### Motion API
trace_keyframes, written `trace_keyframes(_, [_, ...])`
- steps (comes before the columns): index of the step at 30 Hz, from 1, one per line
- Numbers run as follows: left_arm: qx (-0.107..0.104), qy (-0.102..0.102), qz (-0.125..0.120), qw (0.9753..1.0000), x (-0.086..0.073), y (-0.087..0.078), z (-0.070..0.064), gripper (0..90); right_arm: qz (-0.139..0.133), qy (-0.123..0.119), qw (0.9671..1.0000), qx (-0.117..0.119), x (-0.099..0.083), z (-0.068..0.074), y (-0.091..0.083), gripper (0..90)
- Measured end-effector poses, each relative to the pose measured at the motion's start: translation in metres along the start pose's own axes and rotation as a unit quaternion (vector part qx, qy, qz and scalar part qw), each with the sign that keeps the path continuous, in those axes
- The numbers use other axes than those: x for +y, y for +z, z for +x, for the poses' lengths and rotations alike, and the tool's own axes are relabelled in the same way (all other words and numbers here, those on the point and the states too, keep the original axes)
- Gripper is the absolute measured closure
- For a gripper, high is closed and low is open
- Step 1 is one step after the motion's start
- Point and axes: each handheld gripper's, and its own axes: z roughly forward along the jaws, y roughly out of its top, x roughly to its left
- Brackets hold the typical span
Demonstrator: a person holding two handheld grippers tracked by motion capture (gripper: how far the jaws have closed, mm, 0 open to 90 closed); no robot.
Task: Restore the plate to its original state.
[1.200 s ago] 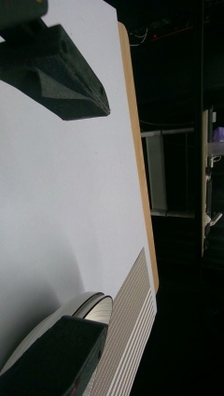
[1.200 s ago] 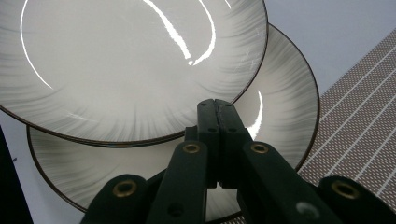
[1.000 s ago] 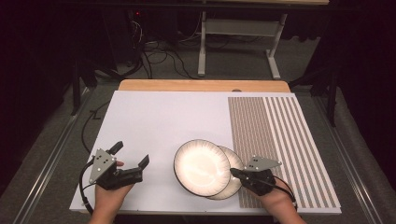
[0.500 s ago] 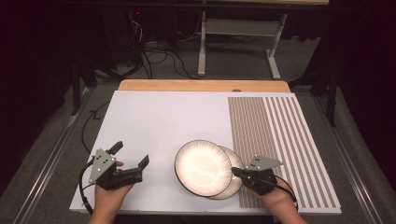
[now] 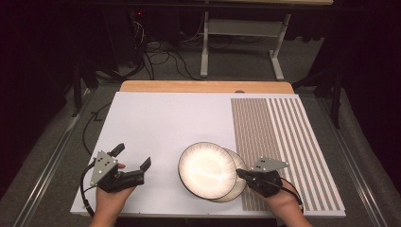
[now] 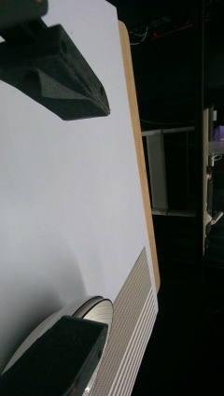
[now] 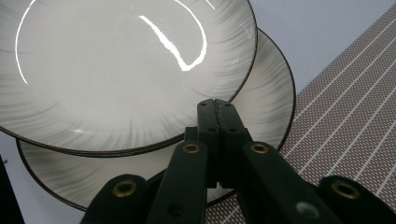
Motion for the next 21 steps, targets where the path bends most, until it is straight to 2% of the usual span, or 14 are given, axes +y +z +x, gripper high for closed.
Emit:
trace_keyframes(17, [-0.001, -0.001, 0.000, 1.0000, 0.000, 0.000, 0.000, 0.6, -0.006, 0.009, 0.9999, -0.012, -0.001, -0.005, -0.005, 90.0])
trace_keyframes(21, [-0.001, -0.001, 0.001, 1.0000, 0.000, 0.000, 0.000, 0.6, -0.006, 0.017, 0.9997, -0.017, -0.003, -0.011, -0.009, 90.0])
